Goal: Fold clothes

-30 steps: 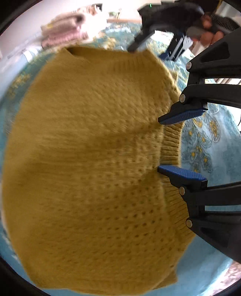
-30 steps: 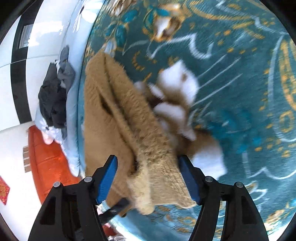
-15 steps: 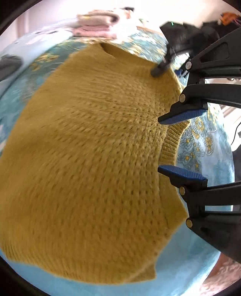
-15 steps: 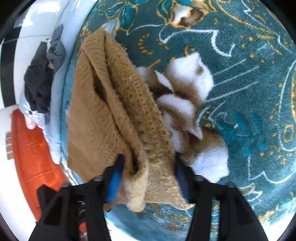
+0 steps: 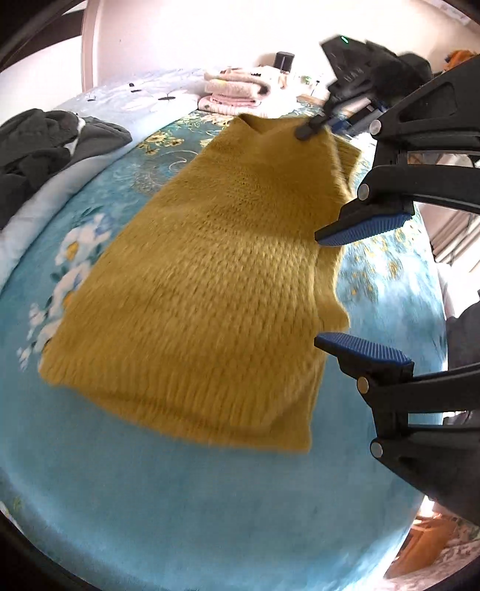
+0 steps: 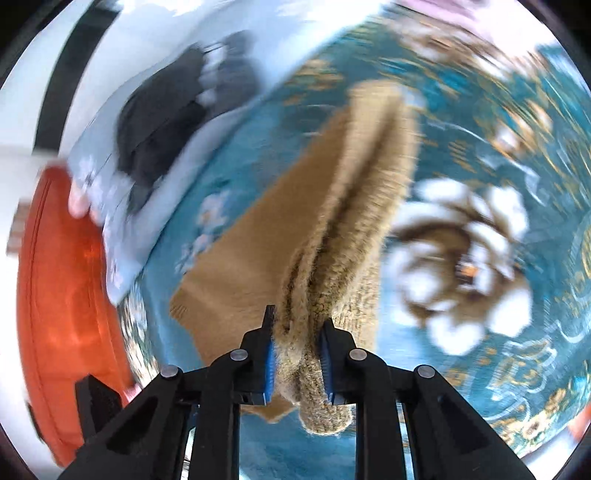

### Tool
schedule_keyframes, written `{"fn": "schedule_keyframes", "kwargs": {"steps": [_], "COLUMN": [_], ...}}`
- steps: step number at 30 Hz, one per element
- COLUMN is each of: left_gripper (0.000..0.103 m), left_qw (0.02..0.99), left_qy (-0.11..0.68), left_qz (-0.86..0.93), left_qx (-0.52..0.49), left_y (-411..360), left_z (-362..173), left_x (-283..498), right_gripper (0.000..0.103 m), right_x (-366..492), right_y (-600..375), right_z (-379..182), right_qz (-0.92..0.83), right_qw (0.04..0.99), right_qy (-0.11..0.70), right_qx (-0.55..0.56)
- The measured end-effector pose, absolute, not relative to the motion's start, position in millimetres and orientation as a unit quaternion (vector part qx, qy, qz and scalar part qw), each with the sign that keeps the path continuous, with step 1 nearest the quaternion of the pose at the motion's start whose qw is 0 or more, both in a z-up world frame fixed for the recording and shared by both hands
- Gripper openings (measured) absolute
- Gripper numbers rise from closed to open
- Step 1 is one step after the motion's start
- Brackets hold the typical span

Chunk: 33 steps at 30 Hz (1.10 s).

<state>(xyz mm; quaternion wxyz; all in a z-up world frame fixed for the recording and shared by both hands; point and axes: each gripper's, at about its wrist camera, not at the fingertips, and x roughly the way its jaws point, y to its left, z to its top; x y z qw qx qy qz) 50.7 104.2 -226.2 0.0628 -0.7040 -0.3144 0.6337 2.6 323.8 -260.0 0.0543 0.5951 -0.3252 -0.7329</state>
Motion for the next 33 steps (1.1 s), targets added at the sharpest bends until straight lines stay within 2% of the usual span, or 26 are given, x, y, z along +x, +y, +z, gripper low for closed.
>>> {"fn": "schedule_keyframes", "kwargs": {"steps": [8, 13, 17, 24, 26, 28, 33], "left_gripper": [0.055, 0.056, 0.057, 0.059, 0.059, 0.061, 0.063], "left_qw": [0.038, 0.01, -0.005, -0.005, 0.003, 0.018, 0.049], "left_qy": [-0.347, -0.37, -0.382, -0.39, -0.386, -0.372, -0.326], "left_qz": [0.64, 0.641, 0.635, 0.628, 0.627, 0.63, 0.636], "left_qx": [-0.685, -0.672, -0.671, -0.674, -0.677, -0.682, -0.698], "left_y": [13.8, -27.9, -48.1, -52.1, -43.2, -29.2, 7.7], "left_z": [-215.1, -216.5, -228.2, -242.1, -246.3, -251.2, -268.8], "left_x": [64.2, 70.2, 72.4, 65.1, 55.7, 42.9, 15.9], "right_gripper": [0.021, 0.021, 0.021, 0.034, 0.043, 0.044, 0.046], "right_x": [-7.8, 8.9, 12.7, 19.8, 26.2, 32.9, 49.5], "right_y": [169.2, 88.1, 59.5, 54.0, 59.7, 79.2, 177.3], "right_z": [-237.1, -259.9, -295.0, -305.8, -303.5, -298.4, -301.5], "right_qz": [-0.752, -0.72, -0.69, -0.657, -0.651, -0.664, -0.684], "right_qw": [0.172, 0.228, 0.21, 0.25, 0.267, 0.251, 0.134], "right_qy": [-0.19, -0.098, -0.063, -0.087, -0.097, -0.11, -0.237], "right_qx": [0.607, 0.648, 0.69, 0.706, 0.704, 0.696, 0.677]}}
